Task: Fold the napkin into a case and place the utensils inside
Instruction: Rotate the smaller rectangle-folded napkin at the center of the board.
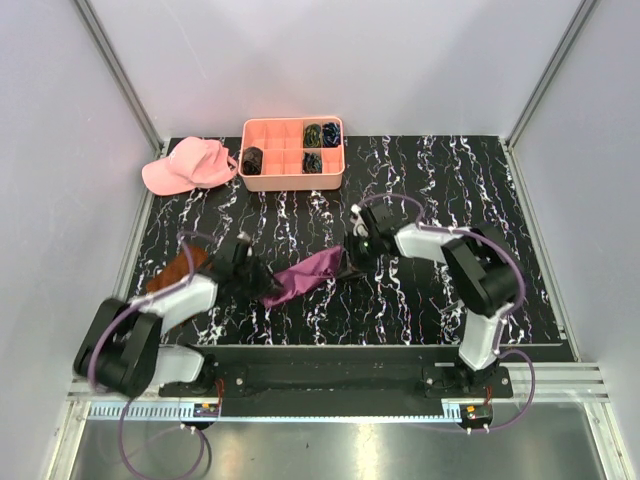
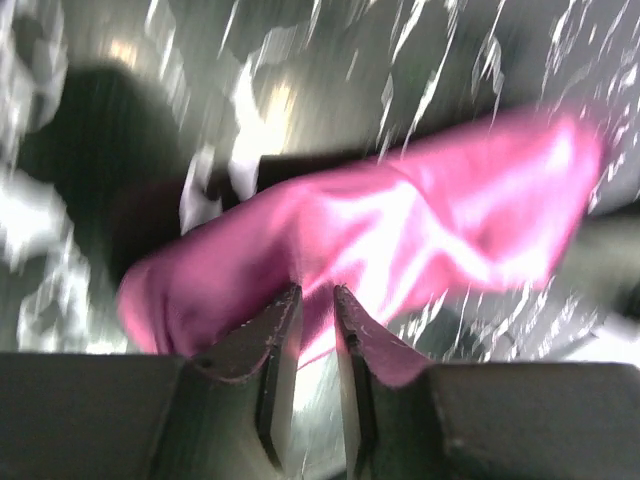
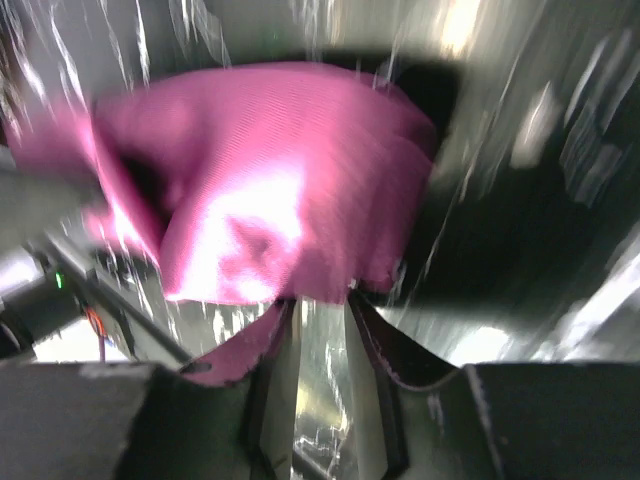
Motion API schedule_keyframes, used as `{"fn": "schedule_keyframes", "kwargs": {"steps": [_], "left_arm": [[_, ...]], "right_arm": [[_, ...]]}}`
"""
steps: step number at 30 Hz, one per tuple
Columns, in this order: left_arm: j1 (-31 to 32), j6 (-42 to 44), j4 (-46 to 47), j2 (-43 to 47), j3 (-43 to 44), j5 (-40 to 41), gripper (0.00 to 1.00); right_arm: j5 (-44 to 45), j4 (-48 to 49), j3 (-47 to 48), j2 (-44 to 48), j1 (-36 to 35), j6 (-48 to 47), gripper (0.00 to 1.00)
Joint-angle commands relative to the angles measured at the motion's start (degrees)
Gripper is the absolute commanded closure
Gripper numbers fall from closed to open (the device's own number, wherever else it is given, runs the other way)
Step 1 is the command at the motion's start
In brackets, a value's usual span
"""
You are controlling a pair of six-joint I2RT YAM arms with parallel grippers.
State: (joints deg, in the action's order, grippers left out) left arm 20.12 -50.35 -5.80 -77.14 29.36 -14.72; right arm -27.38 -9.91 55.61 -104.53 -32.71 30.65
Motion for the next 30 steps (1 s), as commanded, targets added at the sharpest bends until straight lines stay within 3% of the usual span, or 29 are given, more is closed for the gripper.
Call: {"fn": "schedule_keyframes", "kwargs": {"steps": [1, 6, 8, 10, 14, 16, 19, 24, 27, 30], "left_arm": [[1.41, -5.64, -2.80, 13.73, -6.50, 1.53, 0.73], [2.29, -6.78, -9.22, 23.87, -8.45, 0.67, 0.69], [2.47, -5.91, -10.36, 26.16, -7.57, -0.83, 0.69], [2.47, -4.77, -12.38, 26.61, -4.86, -1.01, 0.68], [2.29, 0.32, -15.99, 21.52, 1.21, 0.13, 0.68], [2.12, 1.39, -17.57, 17.49, 3.15, 0.65, 0.77], [1.24, 2.10, -17.40, 16.06, 1.93, 3.54, 0.80], [0.80, 1.31, -17.40, 18.69, -1.32, 7.16, 0.84], [0.80, -0.71, -20.03, 22.02, -3.25, 10.67, 0.94], [0.80, -3.52, -20.83, 26.93, -6.67, 14.27, 0.94]], "right_arm": [[4.34, -9.11, 15.46, -8.82, 3.17, -9.27, 0.66], [9.34, -18.45, 26.19, -12.54, 6.16, -13.95, 0.59], [12.77, -20.93, 27.52, -11.84, 6.25, -14.57, 0.57], [10.08, -20.51, 26.04, -9.83, 6.08, -11.78, 0.56], [0.94, -11.21, 17.00, -5.96, 4.33, -1.50, 0.54], [-1.00, -2.34, 11.11, -3.85, 2.75, 5.25, 0.54], [-2.77, 8.40, 6.01, -2.87, -0.42, 12.12, 0.54], [-3.03, 20.26, 1.87, -5.93, -1.04, 19.87, 0.54], [-5.84, 24.14, 2.92, -9.88, -1.04, 22.51, 0.54], [-5.58, 24.59, 5.55, -12.70, -1.04, 22.96, 0.54]]}}
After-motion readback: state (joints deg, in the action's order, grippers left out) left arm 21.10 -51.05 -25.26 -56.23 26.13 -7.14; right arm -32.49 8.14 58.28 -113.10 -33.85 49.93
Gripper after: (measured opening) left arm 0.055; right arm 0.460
